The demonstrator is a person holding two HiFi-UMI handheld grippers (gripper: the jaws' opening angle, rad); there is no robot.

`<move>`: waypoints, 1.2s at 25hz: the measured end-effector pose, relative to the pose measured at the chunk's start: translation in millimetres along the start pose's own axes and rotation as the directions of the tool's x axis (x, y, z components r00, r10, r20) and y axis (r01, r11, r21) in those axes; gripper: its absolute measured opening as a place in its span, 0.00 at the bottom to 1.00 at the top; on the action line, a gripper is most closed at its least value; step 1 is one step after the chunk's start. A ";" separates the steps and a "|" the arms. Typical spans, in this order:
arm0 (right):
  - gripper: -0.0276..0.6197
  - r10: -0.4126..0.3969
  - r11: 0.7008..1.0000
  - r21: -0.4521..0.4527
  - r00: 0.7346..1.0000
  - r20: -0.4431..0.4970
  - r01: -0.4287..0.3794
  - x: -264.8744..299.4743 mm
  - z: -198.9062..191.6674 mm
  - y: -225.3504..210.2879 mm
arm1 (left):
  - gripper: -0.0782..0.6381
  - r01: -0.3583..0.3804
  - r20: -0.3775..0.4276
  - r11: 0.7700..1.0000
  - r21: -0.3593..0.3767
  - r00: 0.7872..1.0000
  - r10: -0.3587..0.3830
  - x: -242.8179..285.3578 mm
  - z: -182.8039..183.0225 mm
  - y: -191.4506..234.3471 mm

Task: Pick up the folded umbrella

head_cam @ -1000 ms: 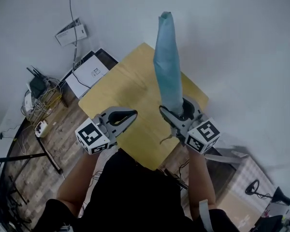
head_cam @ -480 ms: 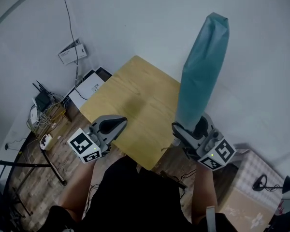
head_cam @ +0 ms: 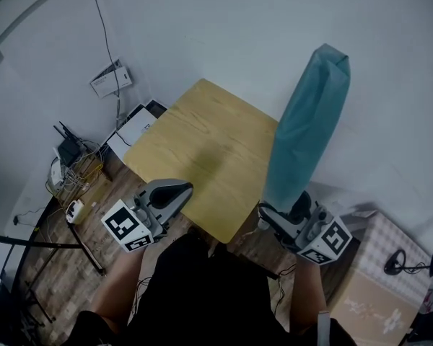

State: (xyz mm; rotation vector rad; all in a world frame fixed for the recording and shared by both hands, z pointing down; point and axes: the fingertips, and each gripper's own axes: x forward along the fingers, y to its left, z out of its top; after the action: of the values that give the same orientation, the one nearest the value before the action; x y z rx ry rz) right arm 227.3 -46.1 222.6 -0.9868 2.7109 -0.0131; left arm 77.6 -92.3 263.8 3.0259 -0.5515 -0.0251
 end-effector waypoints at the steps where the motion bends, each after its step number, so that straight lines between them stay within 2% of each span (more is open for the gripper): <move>1: 0.49 0.001 1.000 0.005 1.000 0.004 -0.001 -1.0 -1.1 2.8 | 0.12 0.004 -0.003 1.000 0.001 1.000 -0.004 -1.6 0.4 -0.6; 9: 0.49 -0.005 0.999 0.050 0.999 0.033 0.003 -1.4 3.2 34.3 | 0.12 0.075 0.011 0.997 -0.017 0.997 -0.074 -16.1 5.6 -12.2; 13: 0.49 -0.043 0.997 0.071 0.999 0.033 0.041 0.9 0.3 50.1 | 0.12 0.125 0.019 0.992 -0.025 0.992 -0.124 -28.0 6.6 -19.8; 25: 0.49 -0.094 0.985 0.147 0.995 0.021 0.090 25.6 -34.3 142.5 | 0.12 0.183 0.021 0.980 -0.075 0.983 -0.181 -120.5 -11.9 -40.6; 30: 0.49 -0.132 0.976 0.185 0.989 0.071 0.117 25.2 -38.4 173.4 | 0.12 0.220 0.050 0.974 -0.061 0.975 -0.217 -148.7 -10.7 -52.0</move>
State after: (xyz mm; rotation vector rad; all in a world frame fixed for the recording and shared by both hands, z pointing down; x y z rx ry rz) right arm 90.0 68.5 237.3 -1.0752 2.5174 -0.2320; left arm -43.0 9.3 271.5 3.0111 -0.2129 -0.1174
